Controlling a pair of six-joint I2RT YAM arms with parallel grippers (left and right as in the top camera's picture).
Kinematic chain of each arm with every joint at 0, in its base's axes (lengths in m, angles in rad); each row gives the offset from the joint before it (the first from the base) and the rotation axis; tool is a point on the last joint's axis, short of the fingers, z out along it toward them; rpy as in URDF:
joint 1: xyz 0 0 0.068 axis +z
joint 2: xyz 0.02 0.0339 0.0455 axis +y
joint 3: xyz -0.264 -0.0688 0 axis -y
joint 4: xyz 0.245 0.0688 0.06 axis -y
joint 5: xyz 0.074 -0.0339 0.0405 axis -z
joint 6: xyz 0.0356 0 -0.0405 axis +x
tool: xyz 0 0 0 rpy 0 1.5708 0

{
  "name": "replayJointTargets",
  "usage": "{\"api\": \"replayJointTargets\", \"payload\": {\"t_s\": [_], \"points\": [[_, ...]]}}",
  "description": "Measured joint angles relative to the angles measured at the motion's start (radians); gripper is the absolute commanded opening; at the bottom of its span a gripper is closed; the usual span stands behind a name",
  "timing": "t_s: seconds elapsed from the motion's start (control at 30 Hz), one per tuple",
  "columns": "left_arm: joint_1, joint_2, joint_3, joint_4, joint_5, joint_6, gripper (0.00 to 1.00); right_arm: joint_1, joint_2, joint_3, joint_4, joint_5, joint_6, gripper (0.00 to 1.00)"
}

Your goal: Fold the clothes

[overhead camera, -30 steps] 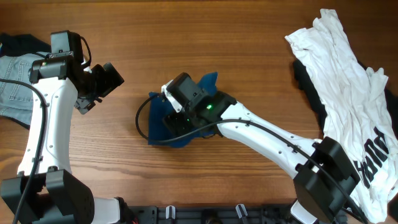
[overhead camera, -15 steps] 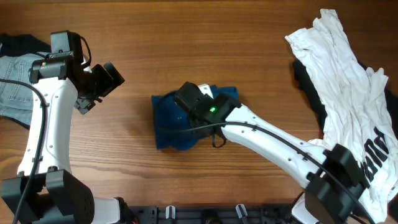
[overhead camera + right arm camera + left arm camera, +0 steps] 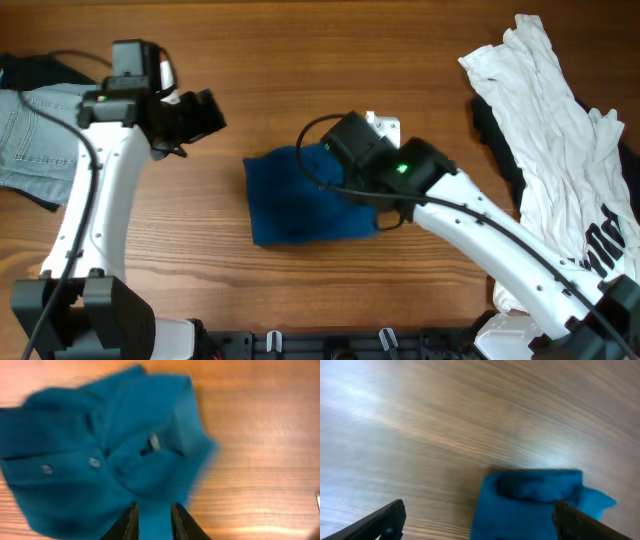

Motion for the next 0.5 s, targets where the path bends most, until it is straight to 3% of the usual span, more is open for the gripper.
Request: {"api": "replayJointTargets", "payload": {"t_s": [0.1, 0.33, 0.43, 0.5], "points": [[-0.087, 0.062, 0.0, 0.024, 0.01, 0.045, 0.94, -0.009, 0.049, -0.013, 0.027, -0.128, -0.093, 0.23], [-0.177, 0.267, -0.001, 0.02, 0.034, 0.056, 0.89, -0.009, 0.168, -0.092, 0.045, -0.248, -0.106, 0.24], [-0.187, 0.349, -0.001, -0.023, 0.026, 0.061, 0.84, -0.009, 0.199, -0.145, 0.084, -0.274, -0.116, 0.36], [-0.187, 0.41, -0.002, -0.073, 0.01, 0.064, 0.84, -0.009, 0.216, -0.183, 0.128, -0.281, -0.135, 0.38]]}}
